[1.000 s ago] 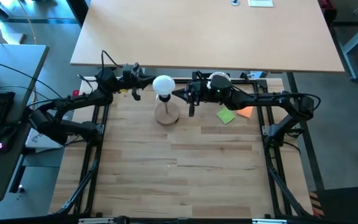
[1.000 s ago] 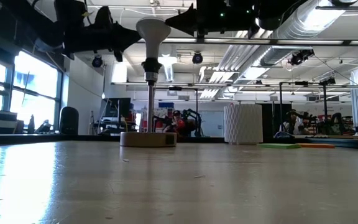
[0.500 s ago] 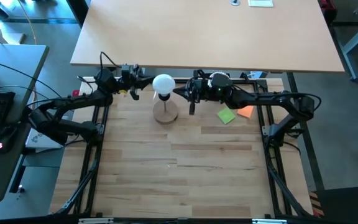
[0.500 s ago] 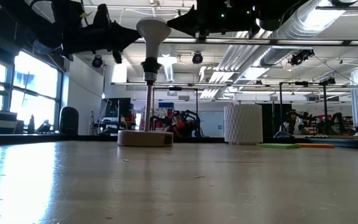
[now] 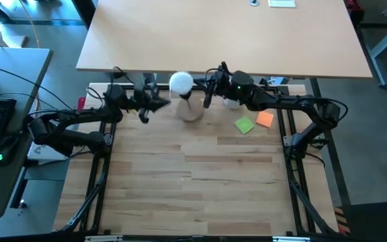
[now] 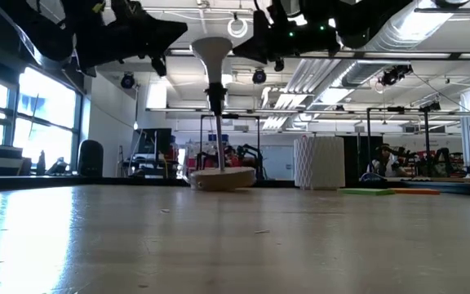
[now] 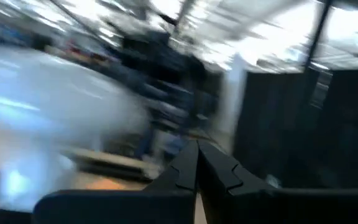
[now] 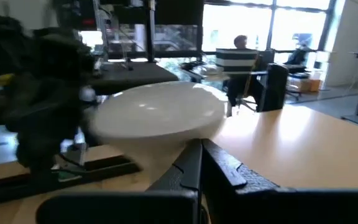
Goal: Screw lightbulb
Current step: Remove the white lightbulb from the brown lamp
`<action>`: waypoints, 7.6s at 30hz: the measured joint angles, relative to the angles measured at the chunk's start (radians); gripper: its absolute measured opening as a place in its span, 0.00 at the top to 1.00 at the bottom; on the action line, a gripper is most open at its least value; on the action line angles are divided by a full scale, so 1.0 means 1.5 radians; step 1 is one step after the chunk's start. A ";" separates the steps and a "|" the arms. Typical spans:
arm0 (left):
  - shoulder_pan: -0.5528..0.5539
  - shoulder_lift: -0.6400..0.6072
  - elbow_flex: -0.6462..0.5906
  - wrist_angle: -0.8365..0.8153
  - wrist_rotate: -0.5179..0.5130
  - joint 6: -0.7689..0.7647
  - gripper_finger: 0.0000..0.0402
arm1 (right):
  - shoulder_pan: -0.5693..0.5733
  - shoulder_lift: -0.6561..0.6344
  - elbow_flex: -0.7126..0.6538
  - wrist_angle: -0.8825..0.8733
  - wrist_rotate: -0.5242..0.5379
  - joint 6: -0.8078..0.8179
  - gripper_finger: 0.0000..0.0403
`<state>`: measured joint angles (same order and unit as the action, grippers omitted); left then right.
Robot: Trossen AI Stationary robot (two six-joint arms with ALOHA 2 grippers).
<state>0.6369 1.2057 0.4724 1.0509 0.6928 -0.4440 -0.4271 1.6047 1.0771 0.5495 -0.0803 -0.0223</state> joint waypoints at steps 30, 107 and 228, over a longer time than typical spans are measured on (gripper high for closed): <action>0.110 0.036 0.111 -0.146 -0.122 0.076 1.00 | 0.001 -0.005 0.015 -0.019 -0.172 -0.013 1.00; 0.126 -0.015 0.101 -0.228 -0.099 0.176 1.00 | 0.060 -0.023 0.024 -0.093 -0.081 -0.133 1.00; 0.133 0.079 0.151 -0.186 -0.082 0.202 1.00 | 0.001 -0.002 0.024 -0.061 -0.117 -0.131 1.00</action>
<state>0.8359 1.3244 0.6987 0.7725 0.5705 -0.1410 -0.4258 1.6017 1.1137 0.4579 -0.2551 -0.2184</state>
